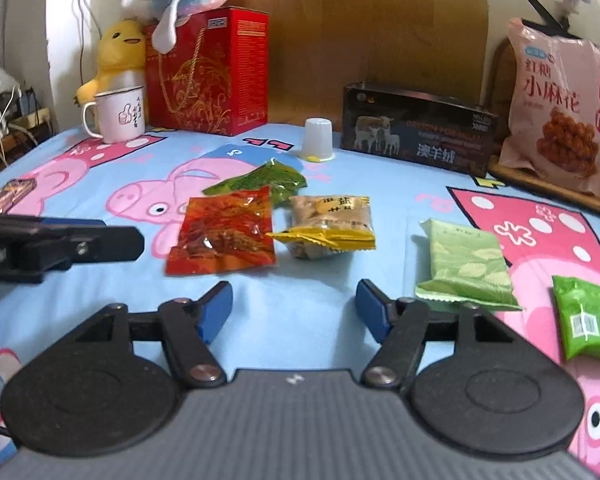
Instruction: Organize snacks
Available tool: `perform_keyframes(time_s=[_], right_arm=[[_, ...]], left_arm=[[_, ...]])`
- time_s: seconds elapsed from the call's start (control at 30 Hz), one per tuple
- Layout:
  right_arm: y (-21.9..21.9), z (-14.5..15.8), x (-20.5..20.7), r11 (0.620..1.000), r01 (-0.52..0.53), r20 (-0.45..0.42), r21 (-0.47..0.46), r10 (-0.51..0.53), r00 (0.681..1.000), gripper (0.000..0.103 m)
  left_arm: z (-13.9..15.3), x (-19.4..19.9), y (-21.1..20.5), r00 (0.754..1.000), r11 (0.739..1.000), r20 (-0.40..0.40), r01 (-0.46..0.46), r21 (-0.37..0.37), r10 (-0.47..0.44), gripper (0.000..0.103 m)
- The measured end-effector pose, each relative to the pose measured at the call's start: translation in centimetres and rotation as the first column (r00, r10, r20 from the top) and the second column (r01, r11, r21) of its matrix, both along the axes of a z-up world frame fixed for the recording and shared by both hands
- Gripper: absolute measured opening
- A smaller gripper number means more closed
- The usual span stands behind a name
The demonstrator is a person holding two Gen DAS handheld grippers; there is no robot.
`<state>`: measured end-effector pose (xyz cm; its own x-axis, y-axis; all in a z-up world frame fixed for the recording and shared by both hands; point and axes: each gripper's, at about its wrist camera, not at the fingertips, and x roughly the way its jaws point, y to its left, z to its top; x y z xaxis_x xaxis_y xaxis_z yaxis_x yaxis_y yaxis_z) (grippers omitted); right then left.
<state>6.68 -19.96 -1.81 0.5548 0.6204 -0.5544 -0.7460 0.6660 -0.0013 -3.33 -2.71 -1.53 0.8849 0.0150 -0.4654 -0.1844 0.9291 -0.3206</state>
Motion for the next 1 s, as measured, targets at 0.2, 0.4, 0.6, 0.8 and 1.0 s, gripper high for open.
perform_keyframes(time_s=[0.2, 0.4, 0.6, 0.8, 1.0], right_arm=[[0.5, 0.0, -0.2, 0.999, 0.035, 0.005, -0.006, -0.035, 0.999, 0.074], [1.0, 0.1, -0.4, 1.000, -0.015, -0.006, -0.008, 0.015, 1.000, 0.084], [4.5, 0.1, 0.3, 0.993, -0.119, -0.046, -0.020, 0.118, 0.992, 0.091], [5.1, 0.3, -0.9, 0.980, -0.197, -0.001, -0.025, 0.197, 0.980, 0.053], [0.8, 0.3, -1.3, 0.977, -0.212, -0.002, -0.002, 0.212, 0.977, 0.035]], left_arm=[[0.4, -0.6, -0.2, 0.997, 0.998, 0.066, -0.052, 0.020, 0.051, 0.071], [0.7, -0.7, 1.3, 0.987, 0.992, 0.102, -0.121, -0.022, 0.123, 0.072], [0.7, -0.9, 1.7, 0.977, 0.982, 0.098, -0.188, -0.029, 0.190, 0.072], [0.8, -0.6, 0.8, 0.977, 0.979, 0.087, -0.200, 0.035, 0.196, 0.072], [0.6, -0.1, 1.2, 0.983, 0.983, 0.049, -0.180, 0.024, 0.178, 0.074]])
